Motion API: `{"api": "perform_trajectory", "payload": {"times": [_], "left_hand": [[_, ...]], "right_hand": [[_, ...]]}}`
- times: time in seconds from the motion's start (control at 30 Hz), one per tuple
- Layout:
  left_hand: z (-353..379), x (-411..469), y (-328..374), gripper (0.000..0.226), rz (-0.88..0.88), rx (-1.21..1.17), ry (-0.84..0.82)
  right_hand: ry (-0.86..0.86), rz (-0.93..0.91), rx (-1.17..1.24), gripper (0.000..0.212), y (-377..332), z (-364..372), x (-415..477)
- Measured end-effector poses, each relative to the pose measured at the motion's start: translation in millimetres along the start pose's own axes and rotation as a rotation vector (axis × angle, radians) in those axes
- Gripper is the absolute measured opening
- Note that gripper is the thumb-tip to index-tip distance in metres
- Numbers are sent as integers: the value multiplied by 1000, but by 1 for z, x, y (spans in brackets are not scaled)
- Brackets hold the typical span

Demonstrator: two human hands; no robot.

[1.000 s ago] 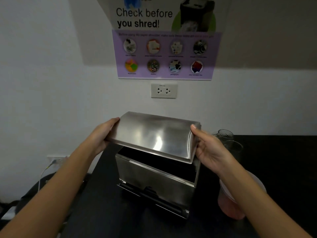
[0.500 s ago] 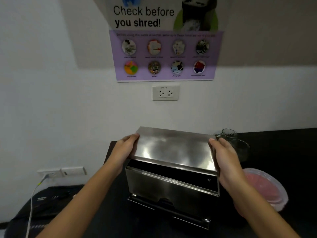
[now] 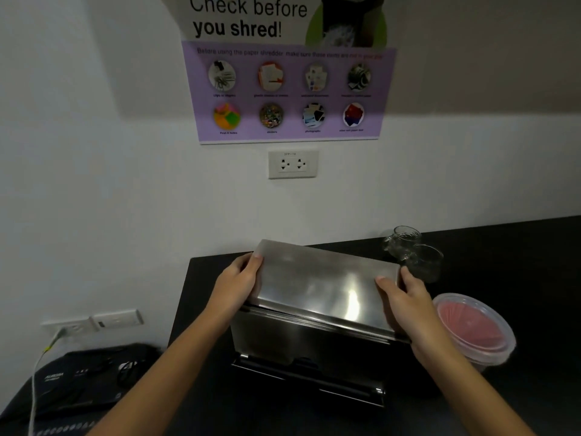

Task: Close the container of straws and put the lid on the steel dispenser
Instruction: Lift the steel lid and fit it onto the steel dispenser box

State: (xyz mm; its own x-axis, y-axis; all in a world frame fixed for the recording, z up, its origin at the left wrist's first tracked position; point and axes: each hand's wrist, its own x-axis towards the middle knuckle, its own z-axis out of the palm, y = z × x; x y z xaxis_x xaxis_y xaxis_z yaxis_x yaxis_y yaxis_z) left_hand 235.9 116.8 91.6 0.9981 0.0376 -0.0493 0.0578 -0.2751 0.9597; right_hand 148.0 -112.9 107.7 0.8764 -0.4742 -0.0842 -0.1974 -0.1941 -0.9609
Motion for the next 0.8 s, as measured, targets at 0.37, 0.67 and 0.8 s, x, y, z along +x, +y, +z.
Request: {"api": "perform_trajectory", "payload": {"times": [0.37,0.67,0.8], "left_hand": [[-5,4,-10,48,-19,6,0],[-3,5,-17,49,-36,-11,-11],[-3,6,-18,50,-31,19,-18]], "right_hand": [[-22,33,-62,67,1,12,0],[-28,22,-146,68,2,15,4],[-31,20,-170,67,3,15,7]]}}
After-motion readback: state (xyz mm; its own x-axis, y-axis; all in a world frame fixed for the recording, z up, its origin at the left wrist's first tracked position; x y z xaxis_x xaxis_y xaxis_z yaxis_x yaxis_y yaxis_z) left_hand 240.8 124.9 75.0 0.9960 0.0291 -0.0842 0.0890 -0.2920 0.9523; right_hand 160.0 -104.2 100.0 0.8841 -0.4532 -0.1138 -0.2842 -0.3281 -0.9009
